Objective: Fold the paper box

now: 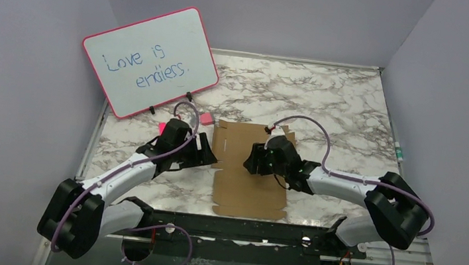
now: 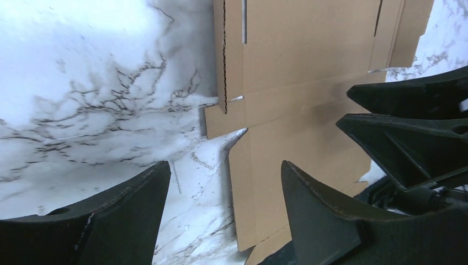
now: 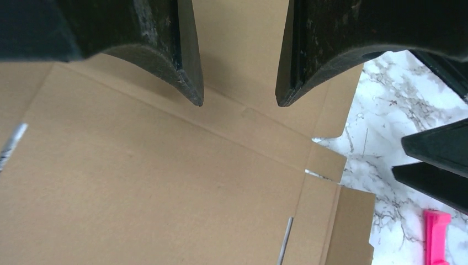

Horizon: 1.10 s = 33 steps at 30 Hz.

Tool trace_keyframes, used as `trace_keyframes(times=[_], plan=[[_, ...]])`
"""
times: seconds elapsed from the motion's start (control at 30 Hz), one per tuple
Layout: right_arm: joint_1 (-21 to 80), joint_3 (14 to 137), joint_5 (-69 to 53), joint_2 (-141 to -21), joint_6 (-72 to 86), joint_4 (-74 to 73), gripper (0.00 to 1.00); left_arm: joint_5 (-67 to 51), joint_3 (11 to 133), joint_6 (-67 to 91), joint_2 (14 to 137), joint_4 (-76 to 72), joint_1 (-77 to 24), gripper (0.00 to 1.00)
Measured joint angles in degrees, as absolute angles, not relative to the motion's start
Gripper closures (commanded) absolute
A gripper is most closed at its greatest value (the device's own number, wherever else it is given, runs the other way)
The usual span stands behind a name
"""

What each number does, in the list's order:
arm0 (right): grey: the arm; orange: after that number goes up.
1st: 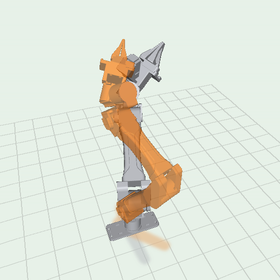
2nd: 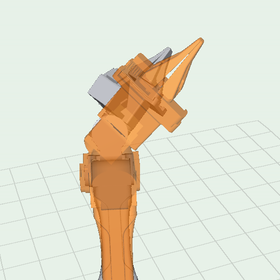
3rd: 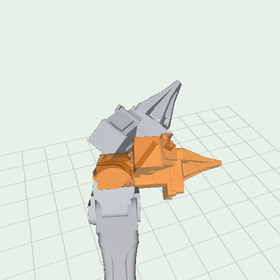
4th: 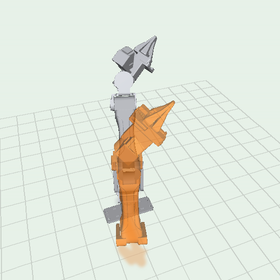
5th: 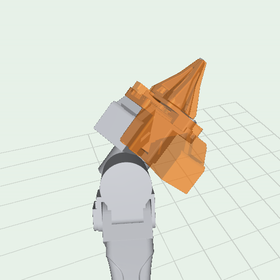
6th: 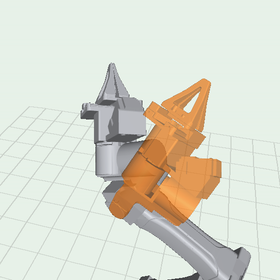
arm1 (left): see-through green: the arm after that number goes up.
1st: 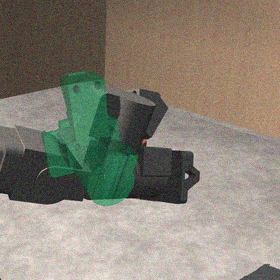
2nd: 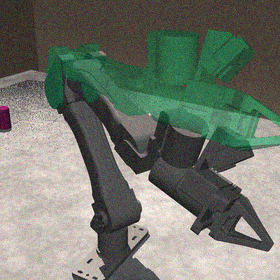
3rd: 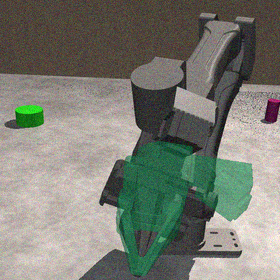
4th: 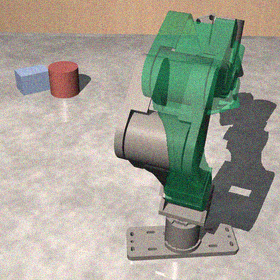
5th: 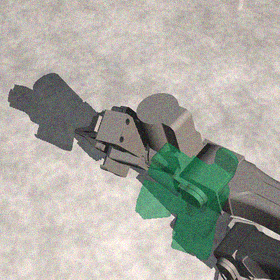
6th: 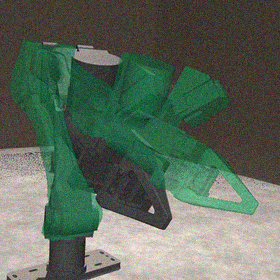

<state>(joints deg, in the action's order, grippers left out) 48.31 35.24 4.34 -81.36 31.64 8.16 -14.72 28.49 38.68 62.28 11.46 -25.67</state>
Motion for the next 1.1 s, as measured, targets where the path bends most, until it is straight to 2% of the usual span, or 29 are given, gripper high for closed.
trace_keyframes(times=[0.07, 0.47, 0.77, 1.1], plan=[[48.31, 32.86, 2.17, -83.09, 33.91, 13.37, 0.44, -17.91, 25.89, 41.41, 65.06, 7.27, -25.45, 0.25], [48.31, 29.8, -1.19, -87.72, 37.82, 23.59, 0.44, -21.23, 24.36, 44.23, 70.63, -0.95, -25.45, 0.27], [48.29, 29.8, -2.66, -90.11, 39.11, 28.1, 0.43, -21.56, 24.36, 45.23, 73.52, -5.26, -25.19, 0.39], [48.29, 30.0, -3.77, -92.29, 39.64, 31.57, 0.44, -19.92, 24.82, 44.23, 69.14, -3.4, -25.87, 0.44]])
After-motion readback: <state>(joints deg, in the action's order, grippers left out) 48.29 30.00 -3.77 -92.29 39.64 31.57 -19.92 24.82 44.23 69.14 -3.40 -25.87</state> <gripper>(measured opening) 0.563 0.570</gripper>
